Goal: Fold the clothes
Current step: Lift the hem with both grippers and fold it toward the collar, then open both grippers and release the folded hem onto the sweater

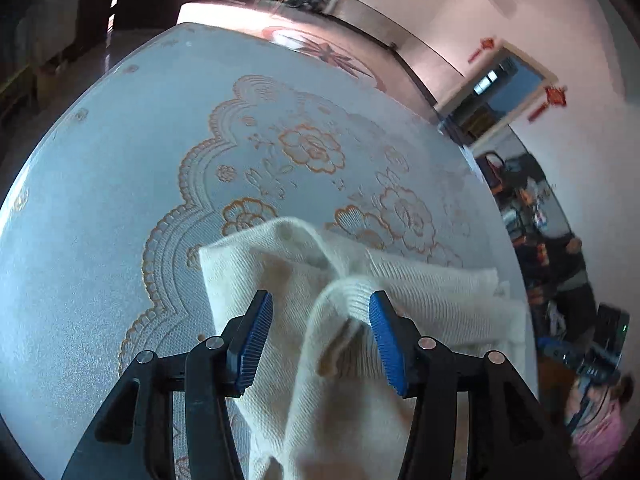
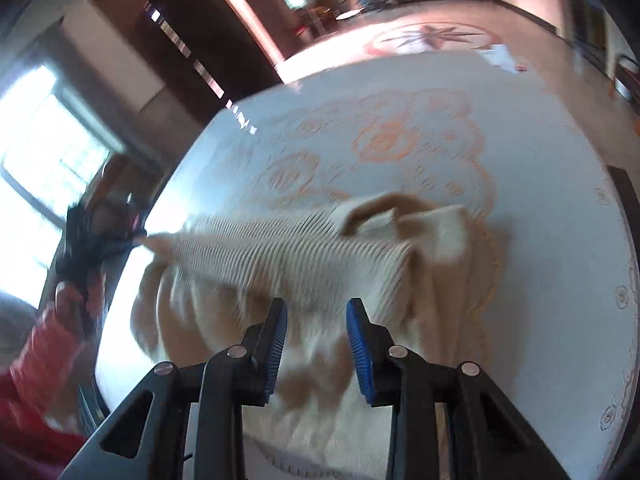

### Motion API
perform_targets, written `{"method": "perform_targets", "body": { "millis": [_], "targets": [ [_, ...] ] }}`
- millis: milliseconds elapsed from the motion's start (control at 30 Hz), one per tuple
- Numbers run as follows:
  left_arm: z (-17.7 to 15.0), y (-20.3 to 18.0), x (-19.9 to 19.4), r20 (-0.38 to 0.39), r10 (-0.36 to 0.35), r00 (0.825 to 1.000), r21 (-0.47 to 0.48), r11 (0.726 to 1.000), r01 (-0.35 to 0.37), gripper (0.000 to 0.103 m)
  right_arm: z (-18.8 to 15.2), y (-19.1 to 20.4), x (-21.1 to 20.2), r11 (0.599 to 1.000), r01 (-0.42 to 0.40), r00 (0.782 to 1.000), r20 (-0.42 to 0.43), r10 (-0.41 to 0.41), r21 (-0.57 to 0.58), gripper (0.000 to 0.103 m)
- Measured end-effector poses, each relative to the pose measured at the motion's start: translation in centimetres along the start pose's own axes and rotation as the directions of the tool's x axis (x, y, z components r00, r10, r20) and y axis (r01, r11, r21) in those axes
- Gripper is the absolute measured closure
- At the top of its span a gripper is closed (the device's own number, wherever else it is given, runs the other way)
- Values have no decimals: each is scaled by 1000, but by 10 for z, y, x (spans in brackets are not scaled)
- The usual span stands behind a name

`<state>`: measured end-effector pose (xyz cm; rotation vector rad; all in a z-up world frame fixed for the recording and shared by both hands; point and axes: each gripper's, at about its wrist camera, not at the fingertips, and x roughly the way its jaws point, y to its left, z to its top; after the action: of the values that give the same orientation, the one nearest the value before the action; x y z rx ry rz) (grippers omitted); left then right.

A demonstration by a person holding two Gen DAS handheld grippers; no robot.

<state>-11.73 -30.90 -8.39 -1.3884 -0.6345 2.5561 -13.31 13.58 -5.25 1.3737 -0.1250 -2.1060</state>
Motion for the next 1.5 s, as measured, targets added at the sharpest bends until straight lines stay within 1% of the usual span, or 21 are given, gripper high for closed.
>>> {"method": "perform_targets", "body": {
  "millis": [133,200,300,400,433,467,533,567,667,733,833,867,967,1033,1133,1167,1233,1300,1333,1400,1500],
  "targets": [
    [-38,-53,22,-108,-42,993,259,963,69,51,-18,23,47,994,12,991,-134,-28,-113,72],
    [-48,-70,37,-151,15,988,344,938,39,51,-5,12,76,991,42,979,-195,-67,-126,73],
    [-32,-78,52,-130,95,987,386,922,-37,51,21,1,88,989,71,976,-195,-96,-129,73],
    [4,-71,62,-78,151,985,336,935,-117,51,64,-16,82,993,92,988,-121,-100,-68,73],
    [19,-64,63,-51,194,980,302,938,-170,51,78,-22,80,994,103,990,-97,-107,-49,74],
    [32,-54,64,-17,265,964,263,932,-251,51,90,-30,77,984,171,983,-59,-173,-42,74],
    [50,-37,57,43,406,913,175,897,-407,51,102,-43,68,959,285,959,-1,-285,15,74],
    [52,-28,49,57,434,899,128,890,-437,51,108,-50,63,940,338,941,25,-339,45,73],
    [38,-17,23,101,418,903,65,903,-425,51,95,-37,41,948,313,942,111,-317,53,72],
    [13,-24,12,129,410,903,87,902,-422,50,73,-14,37,958,282,952,140,-274,-45,72],
    [-29,-46,17,146,383,912,178,897,-405,50,35,38,60,937,239,970,104,-220,-255,73],
    [-41,-51,21,153,388,909,210,886,-413,50,19,51,65,921,222,975,87,-205,-320,73],
    [-69,-54,34,198,455,868,271,826,-494,47,-6,64,82,888,227,973,56,-224,-399,74],
    [-77,-40,24,236,480,845,230,817,-529,32,-9,52,84,884,263,963,46,-266,-386,74],
    [-84,-13,2,252,545,800,141,797,-587,20,-1,17,78,895,334,941,58,-332,-294,74],
    [-85,-5,-6,248,554,795,112,799,-591,19,2,1,72,903,360,933,62,-355,-236,74],
    [-83,4,-20,231,542,808,71,819,-569,19,9,-20,52,919,370,929,80,-362,-138,74],
    [-78,-1,-31,256,523,813,51,832,-552,19,14,-34,31,929,363,928,116,-353,-75,73],
    [-73,-7,-36,291,516,806,46,834,-550,19,18,-34,23,922,377,922,132,-365,-85,72],
    [-60,-21,-42,351,487,799,42,845,-533,19,31,-31,23,920,368,928,117,-354,-135,72],
    [-34,-36,-31,358,457,815,68,857,-510,19,51,-20,33,916,333,943,62,-327,-223,72]
  ]
}}
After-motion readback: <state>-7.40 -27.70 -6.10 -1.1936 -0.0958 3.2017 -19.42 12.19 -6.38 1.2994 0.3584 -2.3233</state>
